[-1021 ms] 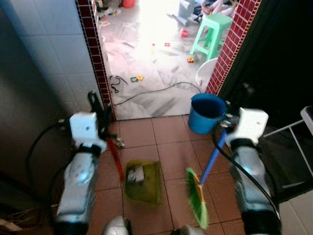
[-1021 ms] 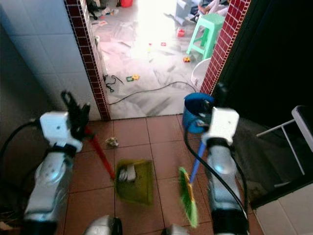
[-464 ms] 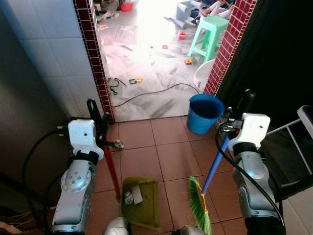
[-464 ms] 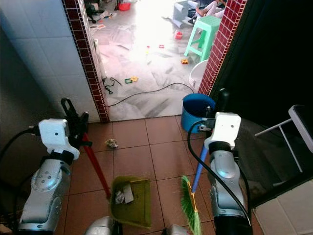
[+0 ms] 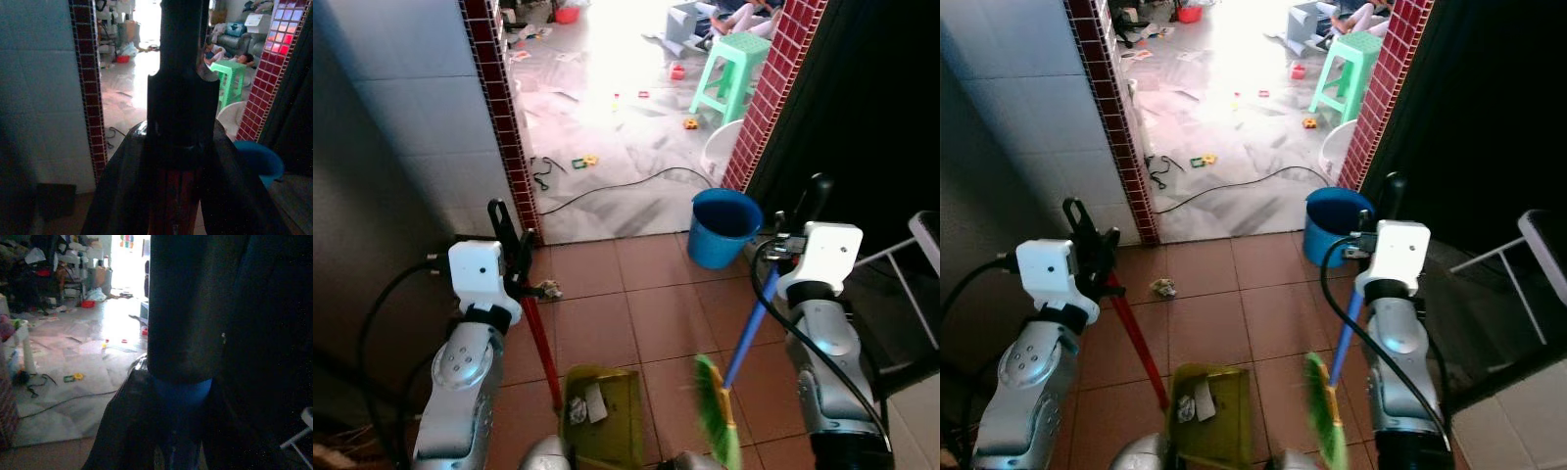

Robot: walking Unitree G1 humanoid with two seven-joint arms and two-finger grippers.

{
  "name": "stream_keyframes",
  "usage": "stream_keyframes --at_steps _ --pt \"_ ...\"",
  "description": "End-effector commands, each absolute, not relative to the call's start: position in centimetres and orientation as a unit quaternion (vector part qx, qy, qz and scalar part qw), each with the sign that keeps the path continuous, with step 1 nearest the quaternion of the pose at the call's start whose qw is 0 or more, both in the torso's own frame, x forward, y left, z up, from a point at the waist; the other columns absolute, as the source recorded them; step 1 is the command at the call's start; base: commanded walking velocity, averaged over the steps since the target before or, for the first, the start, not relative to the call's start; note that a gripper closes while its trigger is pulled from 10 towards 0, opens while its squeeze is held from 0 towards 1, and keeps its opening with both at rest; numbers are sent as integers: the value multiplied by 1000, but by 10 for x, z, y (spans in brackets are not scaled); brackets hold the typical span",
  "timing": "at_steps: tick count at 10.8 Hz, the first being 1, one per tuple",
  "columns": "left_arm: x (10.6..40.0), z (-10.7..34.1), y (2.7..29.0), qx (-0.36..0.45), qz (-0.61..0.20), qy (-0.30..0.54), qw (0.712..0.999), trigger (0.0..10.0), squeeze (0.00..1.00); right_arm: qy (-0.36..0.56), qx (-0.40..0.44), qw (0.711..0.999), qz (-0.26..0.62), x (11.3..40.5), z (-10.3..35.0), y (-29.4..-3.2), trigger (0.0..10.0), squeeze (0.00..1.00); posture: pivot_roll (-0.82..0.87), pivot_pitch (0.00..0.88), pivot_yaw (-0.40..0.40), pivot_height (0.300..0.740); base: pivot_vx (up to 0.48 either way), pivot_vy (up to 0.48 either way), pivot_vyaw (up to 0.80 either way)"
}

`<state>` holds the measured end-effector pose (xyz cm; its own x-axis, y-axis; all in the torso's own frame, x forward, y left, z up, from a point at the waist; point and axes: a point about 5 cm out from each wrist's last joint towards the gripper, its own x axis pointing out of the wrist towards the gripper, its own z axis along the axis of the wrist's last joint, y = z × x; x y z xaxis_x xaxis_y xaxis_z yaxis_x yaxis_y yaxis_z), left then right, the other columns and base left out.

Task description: Sweep floor

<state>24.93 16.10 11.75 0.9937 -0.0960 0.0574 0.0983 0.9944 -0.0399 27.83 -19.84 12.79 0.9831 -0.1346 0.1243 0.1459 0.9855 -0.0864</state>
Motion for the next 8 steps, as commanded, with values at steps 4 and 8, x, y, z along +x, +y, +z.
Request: stream_keyframes --at_steps 4,8 --pt "255 134 150 -36 -68 -56 995 10000 0 -83 -64 991 -78 282 143 -207 10000 0 -62 0 -2 740 0 -321 0" --pt "260 141 152 -45 -61 -67 995 10000 0 -88 -65 991 -77 286 146 -206 10000 0 -66 0 -3 740 0 -322 0"
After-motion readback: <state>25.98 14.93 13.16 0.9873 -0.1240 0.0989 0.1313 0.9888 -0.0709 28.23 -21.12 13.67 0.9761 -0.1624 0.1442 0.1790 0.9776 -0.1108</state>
